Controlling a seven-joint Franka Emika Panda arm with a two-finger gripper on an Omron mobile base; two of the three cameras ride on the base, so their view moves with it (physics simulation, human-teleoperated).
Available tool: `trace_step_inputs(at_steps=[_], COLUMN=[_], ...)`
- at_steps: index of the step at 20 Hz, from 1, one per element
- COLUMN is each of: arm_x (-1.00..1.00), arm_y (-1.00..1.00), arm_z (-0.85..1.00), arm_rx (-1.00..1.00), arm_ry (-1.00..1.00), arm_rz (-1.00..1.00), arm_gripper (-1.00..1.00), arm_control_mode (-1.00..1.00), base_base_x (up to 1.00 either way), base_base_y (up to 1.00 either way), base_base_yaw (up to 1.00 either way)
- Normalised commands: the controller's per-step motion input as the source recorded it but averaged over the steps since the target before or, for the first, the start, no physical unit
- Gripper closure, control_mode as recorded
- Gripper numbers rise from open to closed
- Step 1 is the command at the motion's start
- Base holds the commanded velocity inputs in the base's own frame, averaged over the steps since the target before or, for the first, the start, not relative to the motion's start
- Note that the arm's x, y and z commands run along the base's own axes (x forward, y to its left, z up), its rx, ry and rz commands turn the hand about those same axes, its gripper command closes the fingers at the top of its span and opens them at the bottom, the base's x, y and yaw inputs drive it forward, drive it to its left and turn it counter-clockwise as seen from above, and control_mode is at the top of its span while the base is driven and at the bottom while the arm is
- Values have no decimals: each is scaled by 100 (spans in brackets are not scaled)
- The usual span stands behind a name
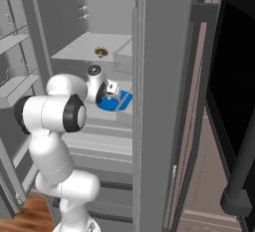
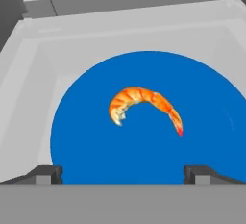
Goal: Transport the shrimp from the fridge to the microwave and turn on the microwave.
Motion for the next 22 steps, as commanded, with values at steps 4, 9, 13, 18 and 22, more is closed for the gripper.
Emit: trace_step_inputs(at_steps=[4,9,13,18,22], arm_x=[42,29,17,14,28], arm_y=[8,10,2,0,0], arm_z=[-18,-21,-25,-17,-1], arm_rx=[0,0,0,0,0], arm_ry=[0,0,0,0,0], arm_rz=[-1,-1,-1,-1,-3], arm_gripper=[-100,-100,-100,-100,-100], arm_control_mode=[-100,-100,-100,-100,-100], base_base_x=[0,0,0,0,0], base_base_y=[0,0,0,0,0], base_base_yaw=[0,0,0,0,0])
